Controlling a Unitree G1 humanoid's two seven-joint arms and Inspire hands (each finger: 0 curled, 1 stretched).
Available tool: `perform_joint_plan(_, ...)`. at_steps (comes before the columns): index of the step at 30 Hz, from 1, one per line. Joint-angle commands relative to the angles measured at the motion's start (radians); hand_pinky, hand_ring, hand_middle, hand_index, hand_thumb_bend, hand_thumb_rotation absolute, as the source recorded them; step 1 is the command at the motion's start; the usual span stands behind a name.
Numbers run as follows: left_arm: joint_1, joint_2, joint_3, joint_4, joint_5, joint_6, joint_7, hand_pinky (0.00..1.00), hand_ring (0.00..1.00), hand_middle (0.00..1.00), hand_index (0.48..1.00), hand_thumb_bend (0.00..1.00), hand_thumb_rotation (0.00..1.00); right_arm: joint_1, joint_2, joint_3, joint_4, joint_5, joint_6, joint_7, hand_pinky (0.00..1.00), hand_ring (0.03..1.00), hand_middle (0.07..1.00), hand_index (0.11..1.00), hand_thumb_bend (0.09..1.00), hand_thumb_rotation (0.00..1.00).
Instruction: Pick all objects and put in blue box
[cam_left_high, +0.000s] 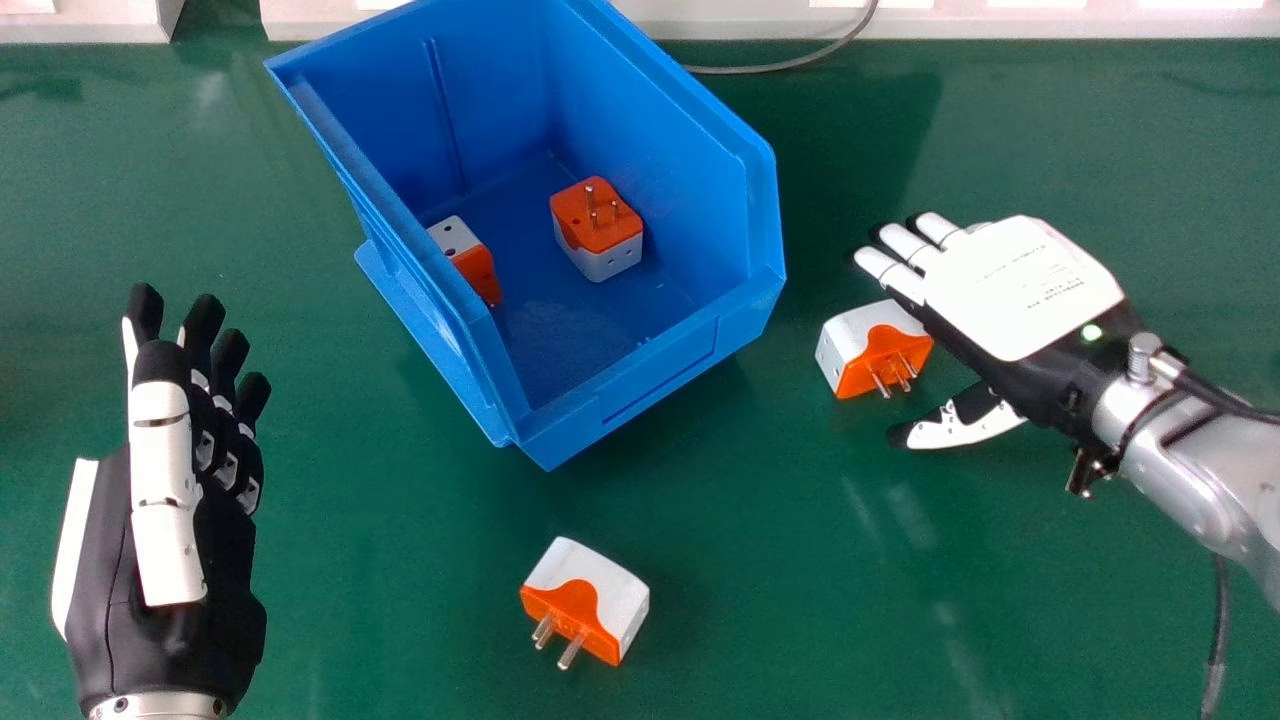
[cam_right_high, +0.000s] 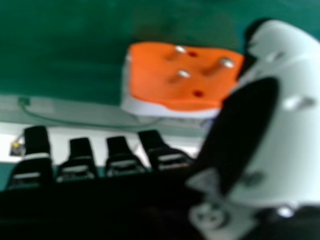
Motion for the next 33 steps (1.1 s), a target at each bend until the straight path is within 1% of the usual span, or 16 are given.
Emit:
perform_joint_plan(1,0.011,0.003,-0.001,-0.033,0.005,-0.008,0.005,1.0,1.0,1.0,1.0,0.42,1.0,-0.069,-0.005,0.014,0.03,0.002,-0.015,0.006,0.83,0.954,0.968,0.936,0.454,0.51)
perform_joint_plan(3,0.016,0.002,-0.001,-0.038,0.004,-0.008,0.005,1.0,1.0,1.0,1.0,0.42,1.0,-0.098,0.001,0.031,0.062,-0.001,-0.019,0.012,0.84,0.955,0.969,0.936,0.453,0.5)
perform_joint_plan(5,0.021,0.0,-0.001,-0.043,0.002,-0.006,0.006,1.0,1.0,1.0,1.0,0.41,1.0,-0.123,0.005,0.053,0.09,-0.01,-0.019,0.011,0.84,0.957,0.968,0.935,0.459,0.49)
perform_joint_plan(6,0.024,0.0,-0.001,-0.045,-0.002,-0.005,0.005,1.0,1.0,1.0,1.0,0.41,1.0,-0.135,0.006,0.062,0.102,-0.013,-0.021,0.012,0.84,0.957,0.968,0.935,0.458,0.49)
perform_joint_plan(9,0.034,0.0,-0.002,-0.053,-0.005,-0.004,0.004,1.0,1.0,1.0,1.0,0.4,1.0,-0.169,0.011,0.089,0.14,-0.013,-0.029,0.025,0.86,0.964,0.97,0.938,0.448,0.48)
perform_joint_plan(12,0.042,0.001,-0.001,-0.06,-0.003,-0.001,0.006,1.0,1.0,1.0,1.0,0.4,1.0,-0.198,0.015,0.112,0.177,-0.015,-0.039,0.017,0.86,0.961,0.966,0.932,0.44,0.47)
perform_joint_plan(16,0.052,-0.002,-0.003,-0.066,-0.002,-0.003,0.007,1.0,1.0,1.0,1.0,0.39,1.0,-0.229,0.02,0.144,0.206,-0.025,-0.047,0.015,0.84,0.948,0.952,0.916,0.428,0.47)
perform_joint_plan(21,0.062,-0.006,-0.008,-0.076,0.007,0.001,0.02,1.0,1.0,0.99,1.0,0.38,1.0,-0.255,0.034,0.169,0.232,-0.029,-0.053,0.023,0.83,0.937,0.938,0.902,0.424,0.51)
perform_joint_plan(25,0.067,-0.006,-0.01,-0.079,0.007,0.001,0.02,1.0,1.0,0.99,1.0,0.38,1.0,-0.268,0.05,0.184,0.247,-0.032,-0.048,0.025,0.82,0.924,0.922,0.886,0.434,0.51)
perform_joint_plan(29,0.071,-0.006,-0.013,-0.078,0.0,0.002,0.016,1.0,1.0,1.0,1.0,0.38,1.0,-0.286,0.071,0.204,0.274,-0.034,-0.045,0.027,0.82,0.916,0.913,0.883,0.43,0.52)
perform_joint_plan(31,0.071,-0.007,-0.013,-0.076,0.002,-0.001,0.017,1.0,1.0,1.0,1.0,0.38,1.0,-0.295,0.081,0.214,0.283,-0.037,-0.039,0.03,0.82,0.918,0.914,0.885,0.423,0.53)
perform_joint_plan(33,0.072,-0.012,-0.014,-0.076,0.005,-0.003,0.022,1.0,1.0,0.99,1.0,0.38,1.0,-0.303,0.091,0.222,0.292,-0.039,-0.035,0.03,0.82,0.914,0.91,0.881,0.423,0.54)
